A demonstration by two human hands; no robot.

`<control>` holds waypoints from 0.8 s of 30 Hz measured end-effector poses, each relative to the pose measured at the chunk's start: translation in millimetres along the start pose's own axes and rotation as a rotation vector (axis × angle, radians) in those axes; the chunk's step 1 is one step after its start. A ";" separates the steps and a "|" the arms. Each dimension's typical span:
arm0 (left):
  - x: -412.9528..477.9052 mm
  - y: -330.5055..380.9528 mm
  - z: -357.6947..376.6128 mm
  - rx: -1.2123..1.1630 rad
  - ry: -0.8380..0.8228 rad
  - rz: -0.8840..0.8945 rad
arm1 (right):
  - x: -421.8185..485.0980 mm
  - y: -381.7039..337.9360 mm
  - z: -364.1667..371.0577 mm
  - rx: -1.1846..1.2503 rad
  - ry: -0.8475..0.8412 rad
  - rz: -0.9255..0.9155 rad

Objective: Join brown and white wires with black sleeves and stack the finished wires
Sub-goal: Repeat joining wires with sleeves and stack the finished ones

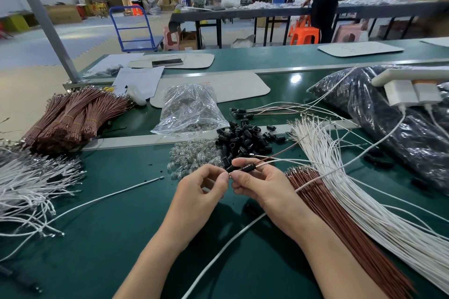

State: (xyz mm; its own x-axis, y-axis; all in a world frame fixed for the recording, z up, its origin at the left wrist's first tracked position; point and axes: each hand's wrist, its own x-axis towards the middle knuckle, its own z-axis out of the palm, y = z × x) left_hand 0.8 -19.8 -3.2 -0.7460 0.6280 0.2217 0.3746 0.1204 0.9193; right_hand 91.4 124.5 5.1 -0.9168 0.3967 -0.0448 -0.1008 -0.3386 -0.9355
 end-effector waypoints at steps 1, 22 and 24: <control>0.0 -0.2 0.5 0.007 0.002 -0.002 | -0.1 0.3 0.2 0.001 -0.001 0.000; 1.2 -4.6 -23.6 0.662 0.160 0.099 | 6.0 2.4 -4.0 0.084 0.109 -0.034; 1.4 -6.9 -24.7 0.723 0.119 0.096 | 6.5 2.7 -5.0 0.096 0.110 -0.032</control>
State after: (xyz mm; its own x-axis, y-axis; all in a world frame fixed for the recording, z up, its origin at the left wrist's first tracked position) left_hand -16.4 -38.7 -1.2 -0.7311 0.5783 0.3619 0.6797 0.5717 0.4596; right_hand 87.1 130.5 0.5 -0.8654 0.4976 -0.0587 -0.1702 -0.4021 -0.8997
